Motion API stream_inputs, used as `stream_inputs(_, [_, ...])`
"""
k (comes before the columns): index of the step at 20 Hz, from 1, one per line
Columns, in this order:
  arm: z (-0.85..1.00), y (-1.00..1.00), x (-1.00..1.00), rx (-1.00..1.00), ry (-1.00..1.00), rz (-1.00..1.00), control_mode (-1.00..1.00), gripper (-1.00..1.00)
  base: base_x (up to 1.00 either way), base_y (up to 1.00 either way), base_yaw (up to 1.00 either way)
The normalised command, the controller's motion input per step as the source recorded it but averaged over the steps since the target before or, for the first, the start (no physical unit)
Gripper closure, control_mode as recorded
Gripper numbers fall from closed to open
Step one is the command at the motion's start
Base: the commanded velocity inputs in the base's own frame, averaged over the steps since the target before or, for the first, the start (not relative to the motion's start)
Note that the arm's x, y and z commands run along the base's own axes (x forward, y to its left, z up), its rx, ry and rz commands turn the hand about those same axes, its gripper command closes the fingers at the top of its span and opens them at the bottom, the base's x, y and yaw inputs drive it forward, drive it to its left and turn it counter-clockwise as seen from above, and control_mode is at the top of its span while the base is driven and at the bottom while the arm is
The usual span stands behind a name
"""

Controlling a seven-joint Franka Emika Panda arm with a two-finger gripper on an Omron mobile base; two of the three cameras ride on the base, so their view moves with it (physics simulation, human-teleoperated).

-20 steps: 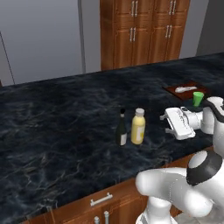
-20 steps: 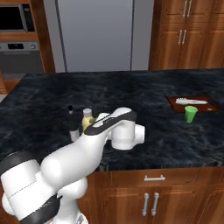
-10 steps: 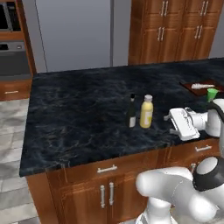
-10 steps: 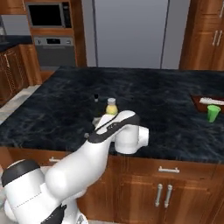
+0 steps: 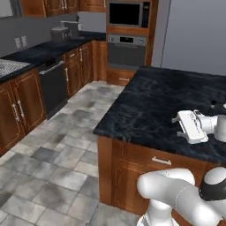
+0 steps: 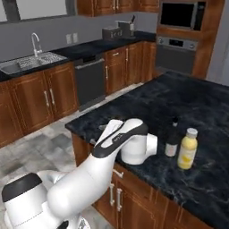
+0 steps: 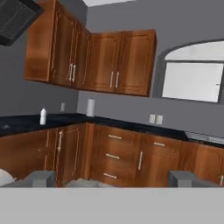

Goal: Place the drinks on the dining counter in a tight cluster.

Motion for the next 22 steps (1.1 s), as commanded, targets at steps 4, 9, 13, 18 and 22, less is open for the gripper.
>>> stream_inputs(4, [0.00, 0.00, 0.00, 0.00, 0.00, 0.00, 1.00, -1.00, -0.06, 0.12, 1.00])
stream_inputs(9, [0.00, 0.00, 0.00, 0.00, 0.00, 0.00, 1.00, -1.00, -0.04, 0.12, 1.00])
stream_inputs(13, [0.00, 0.00, 0.00, 0.00, 0.00, 0.00, 1.00, -1.00, 0.00, 0.12, 1.00])
stream_inputs(18, [0.00, 0.00, 0.00, 0.00, 0.00, 0.00, 1.00, -1.00, 0.26, 0.16, 0.76])
stream_inputs(22, [0.00, 0.00, 0.00, 0.00, 0.00, 0.00, 1.00, -1.00, 0.82, 0.17, 0.26])
